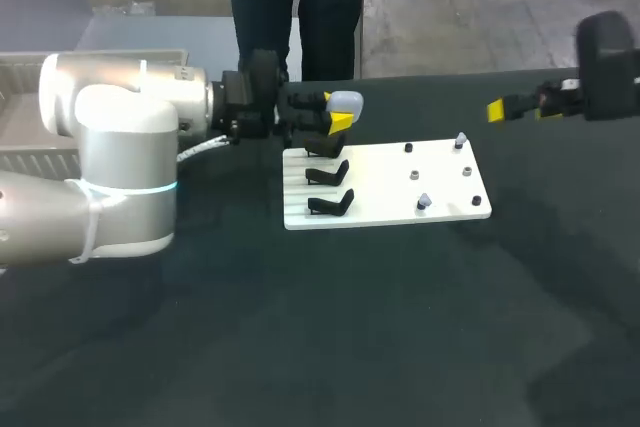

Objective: Pick up each earbud case from the left stands, insert the matching earbuds, close the lid, and place the case in the box.

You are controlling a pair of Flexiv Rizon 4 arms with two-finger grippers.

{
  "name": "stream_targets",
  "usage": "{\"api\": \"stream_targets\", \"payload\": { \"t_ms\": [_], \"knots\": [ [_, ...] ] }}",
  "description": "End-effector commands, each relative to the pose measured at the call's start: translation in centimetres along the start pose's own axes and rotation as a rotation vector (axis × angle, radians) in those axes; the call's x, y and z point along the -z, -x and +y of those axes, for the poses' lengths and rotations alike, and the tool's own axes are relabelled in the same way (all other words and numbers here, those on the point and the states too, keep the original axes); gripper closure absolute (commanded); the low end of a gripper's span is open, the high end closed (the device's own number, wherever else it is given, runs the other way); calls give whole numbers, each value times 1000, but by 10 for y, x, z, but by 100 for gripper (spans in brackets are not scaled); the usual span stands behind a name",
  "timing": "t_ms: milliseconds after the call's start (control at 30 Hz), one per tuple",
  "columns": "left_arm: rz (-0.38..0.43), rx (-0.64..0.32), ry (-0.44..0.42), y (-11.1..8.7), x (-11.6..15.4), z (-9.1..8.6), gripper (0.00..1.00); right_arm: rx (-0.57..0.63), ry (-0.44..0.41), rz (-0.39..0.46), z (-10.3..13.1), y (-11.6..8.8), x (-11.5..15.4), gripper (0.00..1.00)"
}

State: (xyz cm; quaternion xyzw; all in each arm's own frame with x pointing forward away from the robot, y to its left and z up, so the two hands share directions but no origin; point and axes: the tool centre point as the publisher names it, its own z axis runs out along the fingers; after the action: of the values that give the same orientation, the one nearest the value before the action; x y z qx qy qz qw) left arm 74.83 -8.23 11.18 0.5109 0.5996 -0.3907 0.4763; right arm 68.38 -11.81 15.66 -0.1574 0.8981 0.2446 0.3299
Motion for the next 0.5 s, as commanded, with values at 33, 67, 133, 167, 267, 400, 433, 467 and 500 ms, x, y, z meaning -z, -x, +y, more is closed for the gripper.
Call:
{"api": "stream_targets", "payload": {
  "t_ms": [33,67,133,167,267,400,433,467,500],
  "knots": [
    [-24,-15,15,8,-19,-3,100,20,51,20,16,5,-22,0],
    [-26,-23,11,11,-22,-5,100,26,64,22,20,5,-25,0],
    [-28,-36,3,15,-28,-7,100,40,80,41,27,6,-32,0],
    [-30,-37,-5,15,-30,-8,100,44,88,45,29,6,-34,0],
    [-40,-43,-25,19,-38,-12,100,61,118,59,39,7,-43,0],
    [-55,-58,-43,23,-44,-20,100,81,138,78,48,10,-53,0],
    [-59,-61,-47,23,-45,-22,100,86,140,83,50,11,-56,0],
    [-61,-63,-48,24,-46,-25,100,89,148,85,52,12,-59,0],
    [-65,-65,-52,25,-47,-27,100,91,152,88,54,14,-62,0]
  ]
}}
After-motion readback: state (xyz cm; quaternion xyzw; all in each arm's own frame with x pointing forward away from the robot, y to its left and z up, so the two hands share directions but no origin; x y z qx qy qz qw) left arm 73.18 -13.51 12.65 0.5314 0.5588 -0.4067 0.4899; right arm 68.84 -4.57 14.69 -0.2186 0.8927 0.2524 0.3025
